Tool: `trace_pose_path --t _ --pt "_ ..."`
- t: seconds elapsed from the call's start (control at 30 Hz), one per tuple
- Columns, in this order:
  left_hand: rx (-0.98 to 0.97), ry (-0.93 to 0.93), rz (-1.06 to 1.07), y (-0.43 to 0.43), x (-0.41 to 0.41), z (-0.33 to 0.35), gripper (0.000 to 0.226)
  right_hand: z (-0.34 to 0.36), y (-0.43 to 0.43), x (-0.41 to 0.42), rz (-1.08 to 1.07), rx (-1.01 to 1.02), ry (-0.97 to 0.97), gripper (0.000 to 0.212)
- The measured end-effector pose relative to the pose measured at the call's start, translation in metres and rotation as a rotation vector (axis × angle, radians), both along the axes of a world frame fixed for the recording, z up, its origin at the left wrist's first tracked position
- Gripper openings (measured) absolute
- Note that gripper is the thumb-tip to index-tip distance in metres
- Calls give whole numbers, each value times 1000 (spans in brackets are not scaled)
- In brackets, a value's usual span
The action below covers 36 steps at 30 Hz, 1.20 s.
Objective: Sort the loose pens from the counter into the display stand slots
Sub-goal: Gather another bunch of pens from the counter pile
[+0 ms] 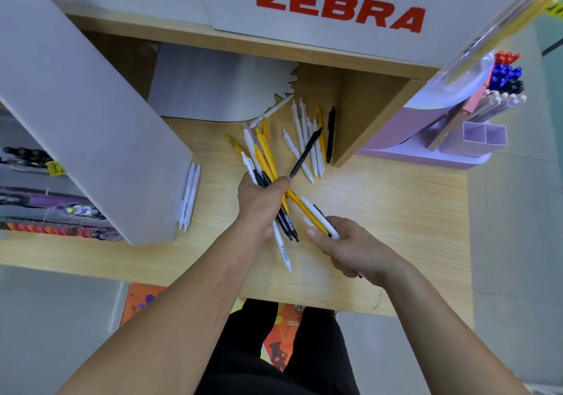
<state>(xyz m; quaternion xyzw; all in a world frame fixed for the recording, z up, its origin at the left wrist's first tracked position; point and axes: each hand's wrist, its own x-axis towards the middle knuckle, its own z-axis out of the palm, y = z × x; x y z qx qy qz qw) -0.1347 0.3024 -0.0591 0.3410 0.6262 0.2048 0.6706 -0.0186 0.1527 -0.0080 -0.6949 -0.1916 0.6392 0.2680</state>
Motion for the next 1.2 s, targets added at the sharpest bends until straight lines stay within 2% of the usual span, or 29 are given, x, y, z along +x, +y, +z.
trace_pose_path --t 0.03,0.1,0.17,0.27,0.47,0.6,0.67,0.8,0.87,1.03,1.13,1.2 --pt "10 12 3 0 -2 1 32 4 -5 3 21 -34 6 34" --pt "16 32 -3 3 -7 1 29 7 -18 13 33 -110 -105 37" --pt "12 58 -36 2 -13 1 26 7 -28 20 -80 -126 -251 33" --pt "-43 58 -63 -16 -14 7 22 7 -18 10 -253 -10 -233 27" --pt "-70 -25 -34 -31 5 29 17 16 9 -26 -186 162 -164 27" --pt "-43 -68 -23 -33 17 42 18 18 14 -32 -189 292 -386 24" --pt "-76 -81 -8 -39 17 43 20 20 19 -31 -149 304 -428 25" --pt "-120 -96 22 -43 8 46 21 27 17 -29 -116 310 -327 27" --pt "-75 -74 13 -38 2 47 24 28 11 -31 -177 278 -223 31" --pt "-39 -22 20 -29 -17 54 25 34 -2 -37 -374 132 -210 43" --pt "8 0 -31 -47 -31 63 25 46 -7 -41 -373 162 -95 43" --pt "2 -17 2 -64 -41 69 30 55 -13 -43 -320 190 -91 40"
